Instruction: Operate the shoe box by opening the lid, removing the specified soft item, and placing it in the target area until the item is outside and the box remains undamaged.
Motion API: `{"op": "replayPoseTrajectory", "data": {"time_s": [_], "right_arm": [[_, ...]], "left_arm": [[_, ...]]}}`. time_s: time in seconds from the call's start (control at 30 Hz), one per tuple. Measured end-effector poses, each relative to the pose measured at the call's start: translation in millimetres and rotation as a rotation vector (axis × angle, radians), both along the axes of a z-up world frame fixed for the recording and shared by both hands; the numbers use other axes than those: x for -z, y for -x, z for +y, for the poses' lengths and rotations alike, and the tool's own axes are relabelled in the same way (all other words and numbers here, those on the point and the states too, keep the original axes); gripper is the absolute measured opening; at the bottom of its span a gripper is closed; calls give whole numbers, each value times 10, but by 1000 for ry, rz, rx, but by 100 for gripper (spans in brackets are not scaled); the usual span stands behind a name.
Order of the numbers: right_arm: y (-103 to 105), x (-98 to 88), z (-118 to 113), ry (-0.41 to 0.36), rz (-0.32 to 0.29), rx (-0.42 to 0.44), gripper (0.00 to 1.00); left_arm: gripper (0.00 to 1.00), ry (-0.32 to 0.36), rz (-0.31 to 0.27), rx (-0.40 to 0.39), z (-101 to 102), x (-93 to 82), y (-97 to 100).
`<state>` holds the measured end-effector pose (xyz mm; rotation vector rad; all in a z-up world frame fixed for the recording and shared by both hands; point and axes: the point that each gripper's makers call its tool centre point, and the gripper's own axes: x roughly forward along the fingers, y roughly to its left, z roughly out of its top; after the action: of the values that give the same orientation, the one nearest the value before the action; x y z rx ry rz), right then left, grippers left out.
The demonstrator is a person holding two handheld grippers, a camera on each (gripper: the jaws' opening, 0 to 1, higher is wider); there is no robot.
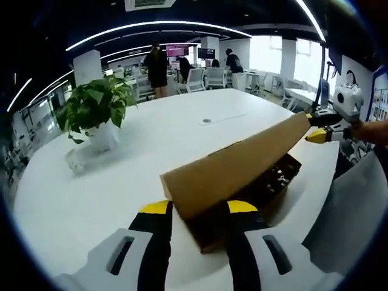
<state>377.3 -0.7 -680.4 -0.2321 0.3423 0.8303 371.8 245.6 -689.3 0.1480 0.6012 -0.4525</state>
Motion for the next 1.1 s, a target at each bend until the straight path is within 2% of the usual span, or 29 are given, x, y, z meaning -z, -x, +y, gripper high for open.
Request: {"op": "replayPoseTrajectory", "data": {"time_s": [0.27, 0.53, 0.8, 0.97, 1.1], "right_arm": [[-96, -78, 1, -14, -15, 11, 30], [-204, -156, -1, -23, -34, 23, 30], [-280, -195, -2, -32, -42, 37, 29], [-336, -220, -1, -34, -48, 44, 29], [-391, -247, -1, -41, -51, 52, 29]], "left_arm": [[28, -8, -28, -30, 29, -79, -140], [15, -23, -72, -69, 117, -178, -294], [13, -44, -81, -78, 111, -177, -416], [3, -58, -94, -106, 192, -204, -485], [3, -49, -108, -109, 196, -236, -534]]}}
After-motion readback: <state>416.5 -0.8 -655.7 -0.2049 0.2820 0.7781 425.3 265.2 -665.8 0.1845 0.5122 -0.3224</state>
